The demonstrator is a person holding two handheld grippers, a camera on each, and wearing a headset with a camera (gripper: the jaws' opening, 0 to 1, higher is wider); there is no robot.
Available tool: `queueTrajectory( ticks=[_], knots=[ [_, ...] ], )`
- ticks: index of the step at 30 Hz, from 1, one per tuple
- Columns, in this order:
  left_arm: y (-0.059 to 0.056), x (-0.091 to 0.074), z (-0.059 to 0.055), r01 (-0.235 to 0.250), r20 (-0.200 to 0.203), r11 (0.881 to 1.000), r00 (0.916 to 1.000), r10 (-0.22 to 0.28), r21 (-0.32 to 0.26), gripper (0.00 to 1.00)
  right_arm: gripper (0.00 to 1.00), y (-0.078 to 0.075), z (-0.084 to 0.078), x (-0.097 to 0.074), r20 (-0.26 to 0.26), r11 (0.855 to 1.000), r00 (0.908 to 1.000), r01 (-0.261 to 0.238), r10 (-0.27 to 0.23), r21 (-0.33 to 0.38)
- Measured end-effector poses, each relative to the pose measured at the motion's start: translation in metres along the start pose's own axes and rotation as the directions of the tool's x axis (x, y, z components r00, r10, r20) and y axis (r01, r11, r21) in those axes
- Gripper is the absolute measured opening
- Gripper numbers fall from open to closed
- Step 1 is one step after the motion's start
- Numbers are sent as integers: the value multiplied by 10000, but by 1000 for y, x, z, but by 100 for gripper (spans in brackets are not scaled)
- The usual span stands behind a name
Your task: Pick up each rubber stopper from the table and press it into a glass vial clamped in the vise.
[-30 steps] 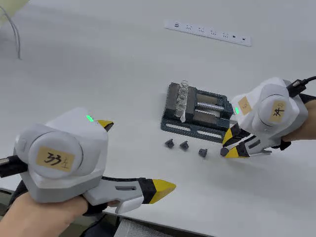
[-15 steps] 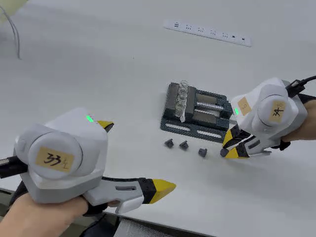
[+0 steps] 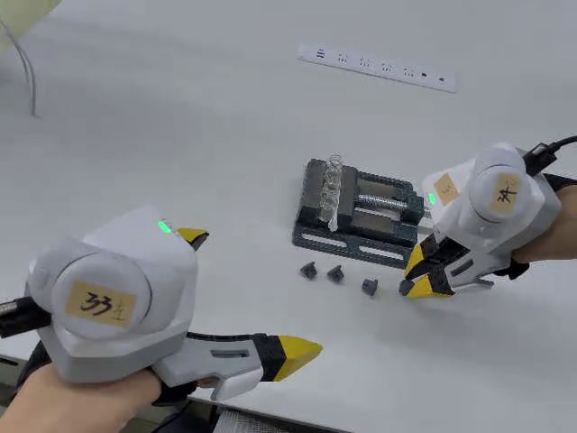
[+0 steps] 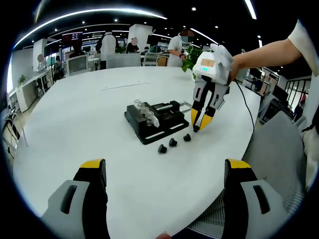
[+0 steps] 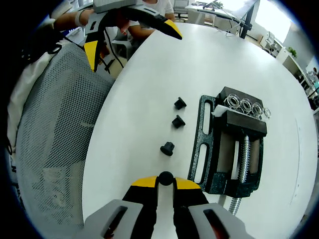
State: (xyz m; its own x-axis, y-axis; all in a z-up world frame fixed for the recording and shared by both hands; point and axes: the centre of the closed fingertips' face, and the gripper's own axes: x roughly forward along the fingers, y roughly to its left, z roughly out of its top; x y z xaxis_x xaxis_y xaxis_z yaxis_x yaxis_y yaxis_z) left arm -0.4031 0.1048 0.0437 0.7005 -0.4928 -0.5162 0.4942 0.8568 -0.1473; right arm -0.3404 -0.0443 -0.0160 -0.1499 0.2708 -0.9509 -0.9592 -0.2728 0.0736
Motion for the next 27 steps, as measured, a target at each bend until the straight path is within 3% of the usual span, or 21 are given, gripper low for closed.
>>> queueTrajectory(
  ticks=[10,27],
  knots=[
    [0,0,1,31,39,10000,10000,-31,-10,98,7,-28,22,-23,569,9986,9971,519,-514,-72],
    [11,-1,8,-124,182,9999,9998,123,28,98,6,-68,53,-58,542,9927,9941,975,-938,-714]
  ],
)
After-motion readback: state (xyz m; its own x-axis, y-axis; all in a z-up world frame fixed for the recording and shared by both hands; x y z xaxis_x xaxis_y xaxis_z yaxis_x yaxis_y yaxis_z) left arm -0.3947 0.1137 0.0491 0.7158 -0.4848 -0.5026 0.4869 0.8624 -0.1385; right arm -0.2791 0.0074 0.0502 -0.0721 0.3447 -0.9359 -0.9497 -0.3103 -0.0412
